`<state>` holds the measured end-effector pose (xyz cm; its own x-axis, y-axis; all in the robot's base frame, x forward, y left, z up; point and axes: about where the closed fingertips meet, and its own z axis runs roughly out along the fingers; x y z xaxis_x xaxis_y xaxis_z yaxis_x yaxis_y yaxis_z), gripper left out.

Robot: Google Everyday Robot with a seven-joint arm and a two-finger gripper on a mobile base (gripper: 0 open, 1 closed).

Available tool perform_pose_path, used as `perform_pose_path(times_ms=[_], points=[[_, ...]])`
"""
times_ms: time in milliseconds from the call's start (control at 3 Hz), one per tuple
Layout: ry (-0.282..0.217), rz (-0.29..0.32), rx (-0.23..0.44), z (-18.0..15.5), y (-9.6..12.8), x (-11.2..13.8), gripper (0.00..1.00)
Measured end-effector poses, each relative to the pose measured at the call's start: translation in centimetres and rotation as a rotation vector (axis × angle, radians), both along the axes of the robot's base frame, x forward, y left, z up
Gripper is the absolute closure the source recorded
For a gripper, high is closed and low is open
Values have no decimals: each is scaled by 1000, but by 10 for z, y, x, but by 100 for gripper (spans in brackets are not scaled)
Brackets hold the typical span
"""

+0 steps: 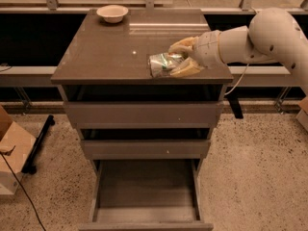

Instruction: Pick 7up can from bottom drawer and place on counter

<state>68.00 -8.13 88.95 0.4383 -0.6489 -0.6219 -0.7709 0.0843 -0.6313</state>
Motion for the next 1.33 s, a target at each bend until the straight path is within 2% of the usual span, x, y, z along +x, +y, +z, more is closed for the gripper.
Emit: perform_pose_path(times_ms=[333, 667, 1333], points=[[-10, -51, 39, 4, -11, 29, 100], [15, -71, 76, -4, -16, 59, 81], [60, -85, 127, -17, -17, 97, 34]])
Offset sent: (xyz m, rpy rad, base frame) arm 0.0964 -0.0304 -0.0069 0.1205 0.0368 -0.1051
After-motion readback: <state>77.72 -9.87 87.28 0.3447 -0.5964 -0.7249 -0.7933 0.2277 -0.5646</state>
